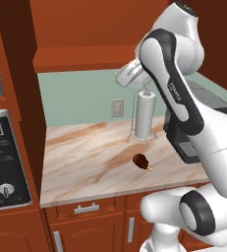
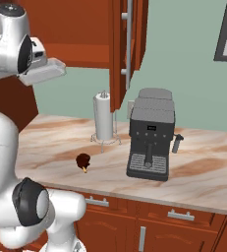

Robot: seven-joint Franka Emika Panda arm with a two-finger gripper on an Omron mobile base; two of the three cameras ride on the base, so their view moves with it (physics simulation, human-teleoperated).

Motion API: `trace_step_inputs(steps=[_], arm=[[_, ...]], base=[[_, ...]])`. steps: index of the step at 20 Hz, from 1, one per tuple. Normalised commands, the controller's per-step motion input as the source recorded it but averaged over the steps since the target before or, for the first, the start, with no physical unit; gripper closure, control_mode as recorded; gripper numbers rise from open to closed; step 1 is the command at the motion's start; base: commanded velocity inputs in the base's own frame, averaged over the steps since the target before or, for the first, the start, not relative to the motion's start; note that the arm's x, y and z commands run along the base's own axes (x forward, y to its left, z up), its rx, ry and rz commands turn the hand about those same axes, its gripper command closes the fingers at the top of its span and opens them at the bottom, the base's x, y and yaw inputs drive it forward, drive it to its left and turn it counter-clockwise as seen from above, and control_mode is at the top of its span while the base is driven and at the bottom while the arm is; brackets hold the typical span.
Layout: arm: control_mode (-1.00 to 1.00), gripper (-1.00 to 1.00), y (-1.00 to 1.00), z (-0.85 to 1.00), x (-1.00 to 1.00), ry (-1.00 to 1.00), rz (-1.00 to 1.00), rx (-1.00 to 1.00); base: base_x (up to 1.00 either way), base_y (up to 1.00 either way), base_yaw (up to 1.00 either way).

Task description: Retrieve the tupperware from the cabinet, then place the raw meat into the tupperware to avoid contamination.

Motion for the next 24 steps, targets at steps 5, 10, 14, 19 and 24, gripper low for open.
trace_step_inputs(steps=[5, 10, 14, 19, 24], arm=[[-1.00, 1.00, -0.01, 0.00, -0.88, 0.00, 0.00, 0.01], [-1.00, 1.00, -0.06, 0.00, -0.81, 0.04, 0.00, 0.01], [-1.00, 1.00, -0.05, -0.06, -0.73, 0.07, 0.00, 0.00], [-1.00, 1.00, -0.02, -0.28, -0.50, 0.13, -0.01, 0.00], [-1.00, 1.00, 0.00, -0.64, -0.18, 0.20, -0.01, -0.01]], base=[[0.00, 0.00, 0.00], [0.00, 0.00, 0.00], [0.00, 0.00, 0.00], [0.00, 0.00, 0.00], [0.00, 0.00, 0.00]])
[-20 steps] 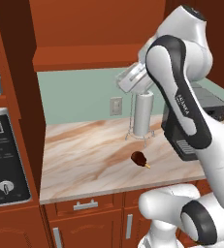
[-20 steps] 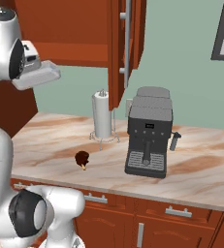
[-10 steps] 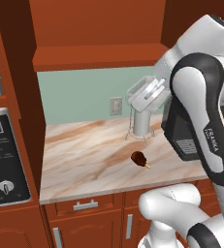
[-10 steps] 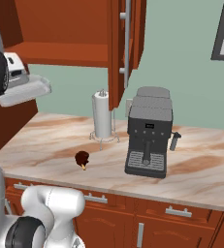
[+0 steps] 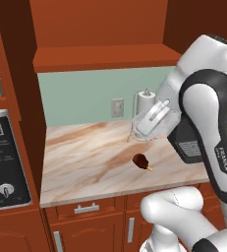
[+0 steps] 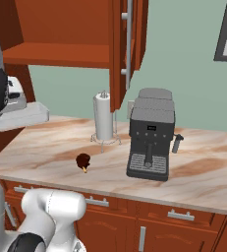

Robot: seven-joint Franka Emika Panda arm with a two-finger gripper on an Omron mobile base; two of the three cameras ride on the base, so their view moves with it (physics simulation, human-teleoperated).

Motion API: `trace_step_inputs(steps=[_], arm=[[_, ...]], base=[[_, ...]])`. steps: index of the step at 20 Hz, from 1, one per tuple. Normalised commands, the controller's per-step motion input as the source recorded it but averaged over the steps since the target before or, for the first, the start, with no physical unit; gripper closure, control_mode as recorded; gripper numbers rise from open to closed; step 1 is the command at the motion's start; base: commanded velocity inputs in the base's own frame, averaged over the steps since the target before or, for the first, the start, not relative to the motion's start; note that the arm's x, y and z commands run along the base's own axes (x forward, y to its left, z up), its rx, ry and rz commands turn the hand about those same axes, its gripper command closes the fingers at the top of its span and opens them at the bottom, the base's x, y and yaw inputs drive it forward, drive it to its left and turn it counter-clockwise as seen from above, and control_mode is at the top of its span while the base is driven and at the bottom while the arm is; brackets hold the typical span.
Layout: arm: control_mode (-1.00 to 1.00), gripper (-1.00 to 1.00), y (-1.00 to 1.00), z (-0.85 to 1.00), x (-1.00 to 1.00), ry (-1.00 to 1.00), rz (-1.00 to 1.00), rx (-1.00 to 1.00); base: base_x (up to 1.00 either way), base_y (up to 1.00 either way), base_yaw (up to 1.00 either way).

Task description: Retrieve the tupperware from the cabinet, then place the raw meat into the tupperware to avoid contamination.

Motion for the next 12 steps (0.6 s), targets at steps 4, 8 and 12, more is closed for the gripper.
trace_step_inputs(steps=[4, 8, 12], arm=[[-1.00, 1.00, 0.00, -0.72, -0.08, 0.21, 0.00, -0.03], [-1.00, 1.00, 0.00, -0.66, -0.05, 0.19, 0.00, -0.03], [-1.00, 1.00, 0.00, -0.60, 0.00, 0.13, 0.00, -0.02]], base=[[0.00, 0.00, 0.00], [0.00, 0.00, 0.00], [0.00, 0.00, 0.00]])
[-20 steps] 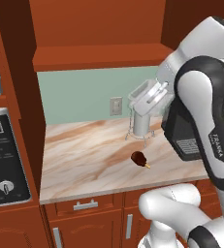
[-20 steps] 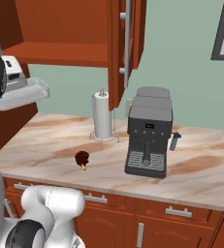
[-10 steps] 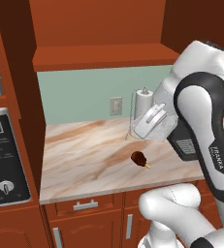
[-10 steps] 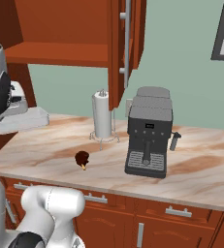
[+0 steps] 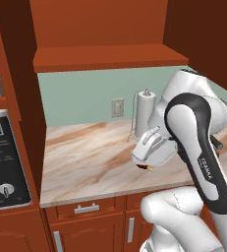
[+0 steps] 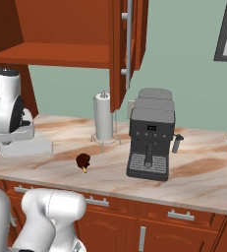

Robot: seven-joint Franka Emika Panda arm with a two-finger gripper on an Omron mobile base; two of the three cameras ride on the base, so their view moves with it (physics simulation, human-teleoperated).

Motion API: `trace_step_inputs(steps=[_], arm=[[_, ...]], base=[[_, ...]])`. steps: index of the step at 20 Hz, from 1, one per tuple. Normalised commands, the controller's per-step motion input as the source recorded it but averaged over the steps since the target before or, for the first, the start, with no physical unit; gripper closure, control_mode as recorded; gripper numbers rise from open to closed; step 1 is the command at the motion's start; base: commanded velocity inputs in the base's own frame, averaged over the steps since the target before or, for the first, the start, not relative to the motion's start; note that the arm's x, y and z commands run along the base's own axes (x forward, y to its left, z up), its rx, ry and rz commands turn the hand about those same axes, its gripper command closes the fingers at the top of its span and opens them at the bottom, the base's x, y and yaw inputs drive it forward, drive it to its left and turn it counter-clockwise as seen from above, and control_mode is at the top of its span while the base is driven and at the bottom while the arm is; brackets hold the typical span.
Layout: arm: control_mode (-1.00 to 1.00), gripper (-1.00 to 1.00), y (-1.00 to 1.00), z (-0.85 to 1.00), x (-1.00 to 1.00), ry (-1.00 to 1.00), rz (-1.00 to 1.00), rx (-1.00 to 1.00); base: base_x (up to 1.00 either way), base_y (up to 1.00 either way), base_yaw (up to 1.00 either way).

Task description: Retrieve the tupperware from the cabinet, then place the raw meat into the tupperware to avoid contamination.

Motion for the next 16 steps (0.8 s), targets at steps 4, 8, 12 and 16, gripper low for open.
trace_step_inputs(steps=[4, 8, 12, 16], arm=[[-1.00, 1.00, 0.00, -0.59, 0.01, 0.09, 0.00, -0.03], [-1.00, 1.00, 0.00, -0.62, 0.04, 0.06, 0.00, -0.04], [-1.00, 1.00, 0.00, -0.46, 0.16, 0.01, 0.00, -0.03], [-1.00, 1.00, 0.00, -0.31, 0.35, -0.06, 0.00, -0.01]], base=[[0.00, 0.00, 0.00], [0.00, 0.00, 0.00], [0.00, 0.00, 0.00], [0.00, 0.00, 0.00]])
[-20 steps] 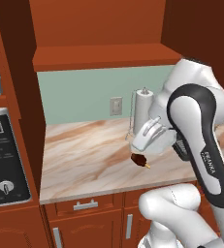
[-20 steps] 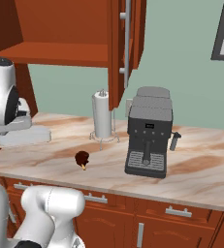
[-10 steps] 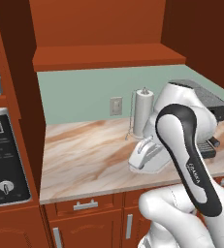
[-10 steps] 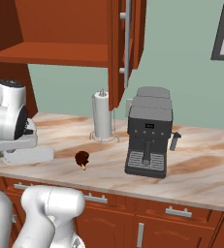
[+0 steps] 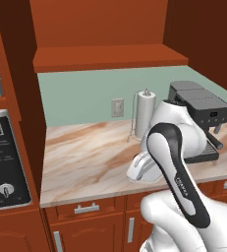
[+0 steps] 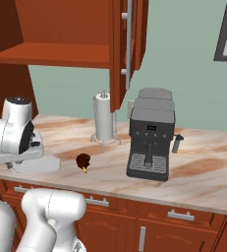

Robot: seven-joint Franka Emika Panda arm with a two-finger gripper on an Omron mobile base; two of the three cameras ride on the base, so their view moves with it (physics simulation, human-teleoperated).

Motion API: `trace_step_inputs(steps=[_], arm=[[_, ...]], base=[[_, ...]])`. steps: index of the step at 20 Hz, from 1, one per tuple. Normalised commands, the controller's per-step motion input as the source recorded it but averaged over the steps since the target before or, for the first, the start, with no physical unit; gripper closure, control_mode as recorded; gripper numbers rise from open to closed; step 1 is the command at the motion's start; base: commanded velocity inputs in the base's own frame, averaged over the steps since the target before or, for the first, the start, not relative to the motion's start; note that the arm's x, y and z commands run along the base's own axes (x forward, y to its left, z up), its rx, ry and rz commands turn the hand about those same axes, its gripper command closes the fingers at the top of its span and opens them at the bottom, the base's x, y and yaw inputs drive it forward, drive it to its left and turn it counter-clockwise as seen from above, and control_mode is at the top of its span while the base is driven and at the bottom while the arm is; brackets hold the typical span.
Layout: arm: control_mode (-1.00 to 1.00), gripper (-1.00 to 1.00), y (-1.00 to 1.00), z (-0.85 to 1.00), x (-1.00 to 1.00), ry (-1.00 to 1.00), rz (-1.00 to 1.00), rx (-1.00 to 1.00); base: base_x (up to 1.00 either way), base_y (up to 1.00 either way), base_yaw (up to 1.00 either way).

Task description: Retrieve the tupperware from the cabinet, then place the raw meat into the tupperware to avoid contamination.

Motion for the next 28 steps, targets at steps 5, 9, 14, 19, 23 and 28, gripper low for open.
trace_step_inputs(steps=[5, 9, 14, 19, 23, 28], arm=[[-1.00, 1.00, 0.01, -0.25, 0.32, -0.09, 0.00, 0.00], [-1.00, 1.00, 0.05, -0.27, 0.27, -0.10, 0.00, 0.00], [-1.00, 1.00, 0.09, -0.28, 0.23, -0.08, 0.00, 0.00], [-1.00, 1.00, 0.11, -0.22, 0.25, -0.07, 0.01, 0.00], [-1.00, 1.00, 0.06, -0.18, 0.28, -0.07, 0.03, 0.00], [-1.00, 1.00, 0.03, -0.15, 0.27, -0.05, 0.05, 0.00]], base=[[0.00, 0.00, 0.00], [0.00, 0.00, 0.00], [0.00, 0.00, 0.00], [0.00, 0.00, 0.00], [0.00, 0.00, 0.00], [0.00, 0.00, 0.00]])
